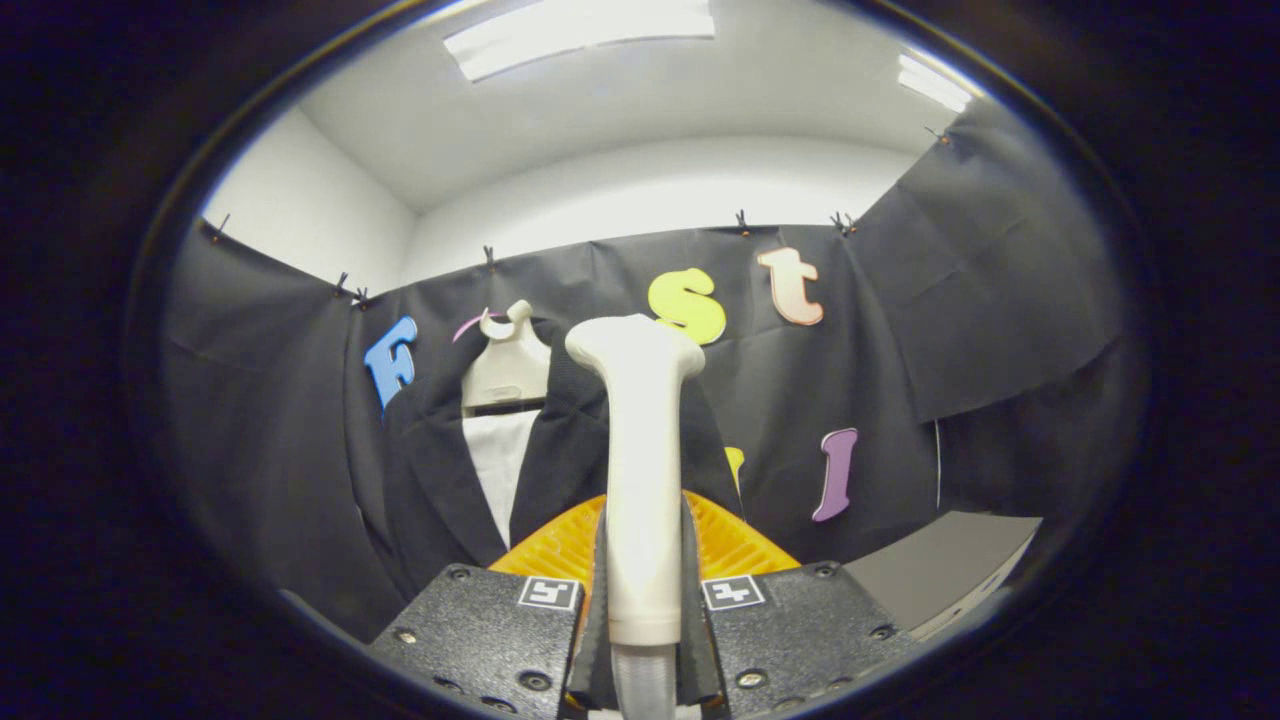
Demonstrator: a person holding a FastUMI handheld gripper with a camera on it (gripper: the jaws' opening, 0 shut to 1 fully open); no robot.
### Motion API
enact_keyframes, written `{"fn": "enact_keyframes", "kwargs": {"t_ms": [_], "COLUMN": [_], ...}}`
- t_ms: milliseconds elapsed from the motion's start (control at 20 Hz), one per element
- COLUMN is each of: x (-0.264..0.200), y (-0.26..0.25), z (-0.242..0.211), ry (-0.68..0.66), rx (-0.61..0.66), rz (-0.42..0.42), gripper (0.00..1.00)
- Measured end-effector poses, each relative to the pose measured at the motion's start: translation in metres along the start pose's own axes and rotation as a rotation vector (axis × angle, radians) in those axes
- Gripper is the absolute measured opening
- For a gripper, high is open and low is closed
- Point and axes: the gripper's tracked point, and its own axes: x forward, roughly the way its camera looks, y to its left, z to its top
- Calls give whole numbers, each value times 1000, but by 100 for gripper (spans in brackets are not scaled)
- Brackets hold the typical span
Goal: Iron the clothes twice with a garment steamer, once on the left side and once on the right side.
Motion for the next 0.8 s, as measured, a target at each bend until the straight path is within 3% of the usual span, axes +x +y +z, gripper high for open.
{"fn": "enact_keyframes", "kwargs": {"t_ms": [250,600,800], "x": [25,21,10], "y": [10,-2,-3], "z": [-11,-31,-41], "ry": [18,30,37], "rx": [-52,-63,-59], "rz": [22,-36,-8], "gripper": [32,32,31]}}
